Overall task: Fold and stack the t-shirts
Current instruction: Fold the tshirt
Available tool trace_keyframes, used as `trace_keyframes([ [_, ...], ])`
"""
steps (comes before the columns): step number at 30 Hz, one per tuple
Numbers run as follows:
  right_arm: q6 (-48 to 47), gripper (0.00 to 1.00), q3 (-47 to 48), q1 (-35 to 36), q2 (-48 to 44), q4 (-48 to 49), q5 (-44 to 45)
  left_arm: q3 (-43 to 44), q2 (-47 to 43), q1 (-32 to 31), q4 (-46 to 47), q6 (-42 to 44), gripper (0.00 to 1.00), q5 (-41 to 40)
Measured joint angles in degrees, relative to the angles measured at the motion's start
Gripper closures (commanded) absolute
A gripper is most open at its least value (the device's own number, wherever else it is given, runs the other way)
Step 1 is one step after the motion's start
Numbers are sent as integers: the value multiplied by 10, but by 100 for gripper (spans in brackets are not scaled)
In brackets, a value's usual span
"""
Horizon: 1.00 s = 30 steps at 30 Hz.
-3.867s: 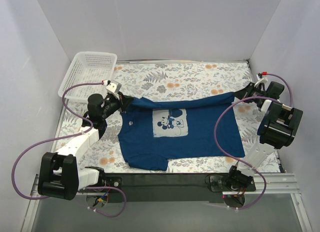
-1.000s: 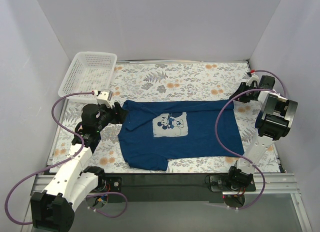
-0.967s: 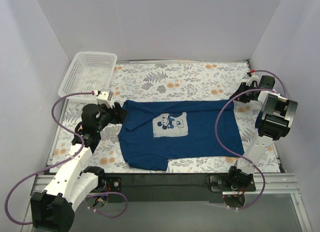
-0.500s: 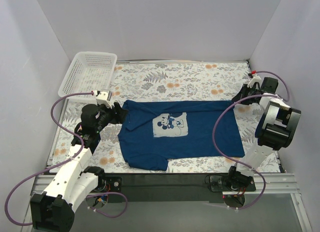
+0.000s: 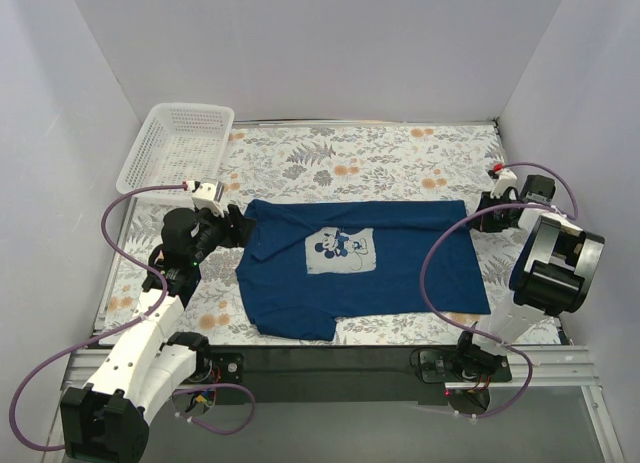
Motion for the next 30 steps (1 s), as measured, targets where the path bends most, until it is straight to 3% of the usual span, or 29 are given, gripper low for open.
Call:
trace_keyframes([
  [13,-110,79,-66,-32,-110,-24,15,0,12,0,0,-3,48,20],
  [14,-115,72,-70,-34,-117,-29,2,0,16,0,0,-8,46,23],
  [18,-137,64,-71,-33,-146,-86,-99,6,44,0,-5,-67,46,34],
  [25,-139,63,-72,27,-178,-156,-225,20,146,0,-41,-243,46,39],
  [30,-130,63,-80,33,-181,-168,-256,21,244,0,-56,-251,44,52],
])
